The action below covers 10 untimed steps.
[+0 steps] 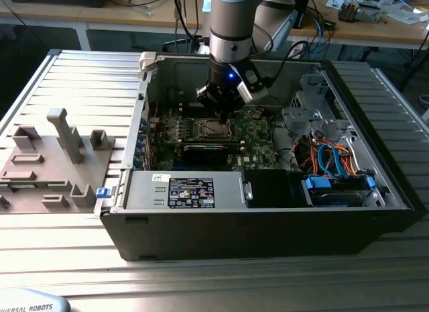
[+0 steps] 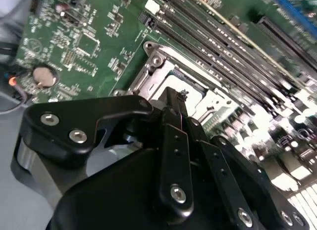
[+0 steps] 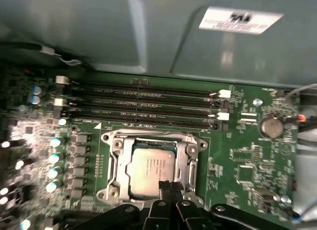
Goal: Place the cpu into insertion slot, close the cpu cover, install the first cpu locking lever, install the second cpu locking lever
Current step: 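Install the first cpu locking lever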
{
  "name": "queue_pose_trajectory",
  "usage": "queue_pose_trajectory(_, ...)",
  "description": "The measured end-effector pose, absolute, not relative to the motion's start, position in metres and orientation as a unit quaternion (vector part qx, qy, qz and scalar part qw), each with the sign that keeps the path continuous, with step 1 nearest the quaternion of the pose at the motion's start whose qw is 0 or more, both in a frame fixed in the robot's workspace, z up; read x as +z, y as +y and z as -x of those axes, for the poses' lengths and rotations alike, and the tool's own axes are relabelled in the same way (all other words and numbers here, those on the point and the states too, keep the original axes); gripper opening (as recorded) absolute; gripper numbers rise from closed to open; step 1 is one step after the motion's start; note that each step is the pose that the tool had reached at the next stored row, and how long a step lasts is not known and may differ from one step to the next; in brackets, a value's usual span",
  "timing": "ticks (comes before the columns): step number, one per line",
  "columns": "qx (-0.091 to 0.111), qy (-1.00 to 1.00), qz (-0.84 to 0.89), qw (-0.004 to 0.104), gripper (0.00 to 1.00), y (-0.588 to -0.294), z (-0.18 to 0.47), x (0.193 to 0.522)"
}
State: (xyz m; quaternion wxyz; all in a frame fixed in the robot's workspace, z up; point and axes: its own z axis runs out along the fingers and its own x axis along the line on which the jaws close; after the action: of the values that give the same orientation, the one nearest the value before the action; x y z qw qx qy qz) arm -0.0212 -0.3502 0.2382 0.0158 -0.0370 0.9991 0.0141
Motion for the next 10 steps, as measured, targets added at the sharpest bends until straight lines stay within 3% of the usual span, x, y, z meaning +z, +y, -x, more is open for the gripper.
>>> queue_pose_trajectory(10, 0.014, 0.999, 0.037, 0.016, 0.11, -0.351, 0.021, 0.264)
